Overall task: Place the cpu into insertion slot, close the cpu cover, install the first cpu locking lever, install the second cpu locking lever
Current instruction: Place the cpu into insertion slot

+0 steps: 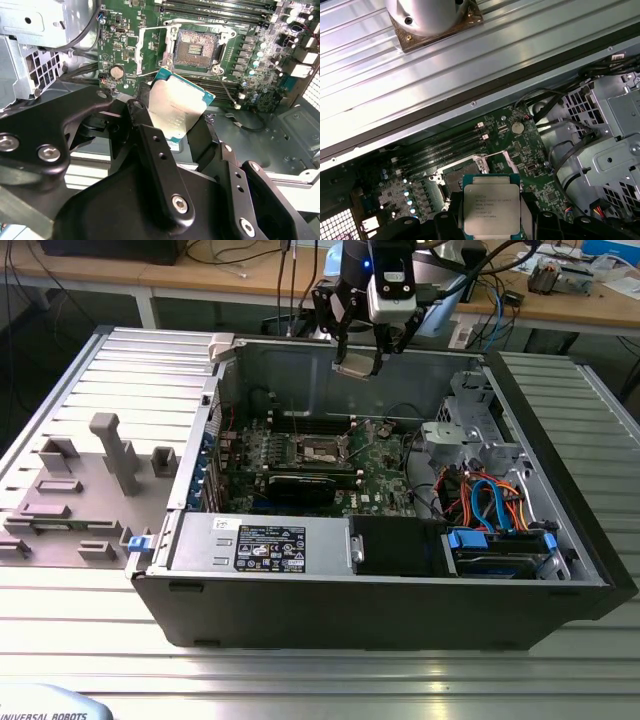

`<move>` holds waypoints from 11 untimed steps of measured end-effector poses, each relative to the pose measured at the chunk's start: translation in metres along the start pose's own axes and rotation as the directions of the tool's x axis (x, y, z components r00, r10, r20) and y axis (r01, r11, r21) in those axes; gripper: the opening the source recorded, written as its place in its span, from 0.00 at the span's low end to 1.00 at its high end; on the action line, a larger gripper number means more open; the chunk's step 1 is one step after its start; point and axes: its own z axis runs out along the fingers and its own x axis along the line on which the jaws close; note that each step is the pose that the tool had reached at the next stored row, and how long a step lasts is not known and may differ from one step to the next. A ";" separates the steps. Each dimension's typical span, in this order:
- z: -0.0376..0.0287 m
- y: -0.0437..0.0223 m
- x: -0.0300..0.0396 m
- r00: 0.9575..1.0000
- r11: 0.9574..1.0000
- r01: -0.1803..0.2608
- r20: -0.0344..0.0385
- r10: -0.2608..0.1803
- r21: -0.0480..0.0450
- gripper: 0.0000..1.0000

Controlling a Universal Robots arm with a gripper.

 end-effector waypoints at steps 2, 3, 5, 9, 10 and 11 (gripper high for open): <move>0.0000 0.0000 0.0000 1.000 1.000 -0.002 0.000 0.002 0.000 0.54; 0.0000 0.0000 0.0000 1.000 1.000 -0.002 0.000 0.002 0.000 0.54; 0.0000 0.0000 0.0000 1.000 1.000 -0.004 0.000 0.004 0.000 0.54; 0.0001 0.0000 0.0000 1.000 1.000 -0.011 0.001 0.011 0.000 0.54; 0.0001 0.0000 0.0000 1.000 1.000 -0.017 0.001 0.017 0.000 0.54; 0.0002 0.0000 0.0000 1.000 1.000 -0.028 0.002 0.028 0.000 0.54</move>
